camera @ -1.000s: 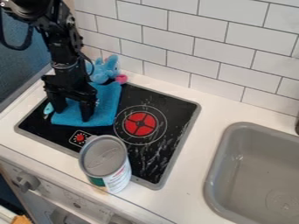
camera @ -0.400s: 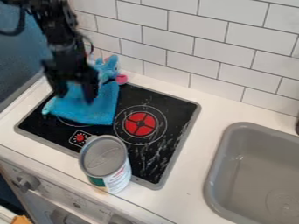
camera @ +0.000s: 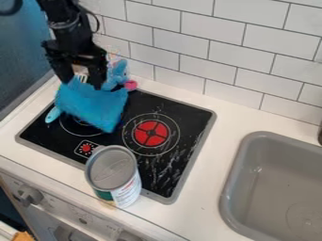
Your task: Moved the blue cloth from the right side of the stove to the burner on the left side
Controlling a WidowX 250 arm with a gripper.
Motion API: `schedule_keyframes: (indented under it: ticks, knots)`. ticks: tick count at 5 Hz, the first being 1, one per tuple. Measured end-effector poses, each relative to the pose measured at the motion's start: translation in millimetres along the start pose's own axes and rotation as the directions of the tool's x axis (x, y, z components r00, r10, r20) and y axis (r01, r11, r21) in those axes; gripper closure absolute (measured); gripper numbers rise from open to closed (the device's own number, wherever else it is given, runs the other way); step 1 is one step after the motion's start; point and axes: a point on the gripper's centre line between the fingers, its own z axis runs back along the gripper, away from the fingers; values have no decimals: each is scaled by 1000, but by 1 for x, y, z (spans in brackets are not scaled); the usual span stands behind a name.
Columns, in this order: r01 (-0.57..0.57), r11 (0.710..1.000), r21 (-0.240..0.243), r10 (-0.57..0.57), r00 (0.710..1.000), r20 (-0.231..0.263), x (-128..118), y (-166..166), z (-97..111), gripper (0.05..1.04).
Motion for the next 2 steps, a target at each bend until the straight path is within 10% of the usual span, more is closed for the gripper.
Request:
schedule_keyframes:
  ticks: [2]
  knots:
    - [0,1000,2,0,1000,3,1,0,1,83]
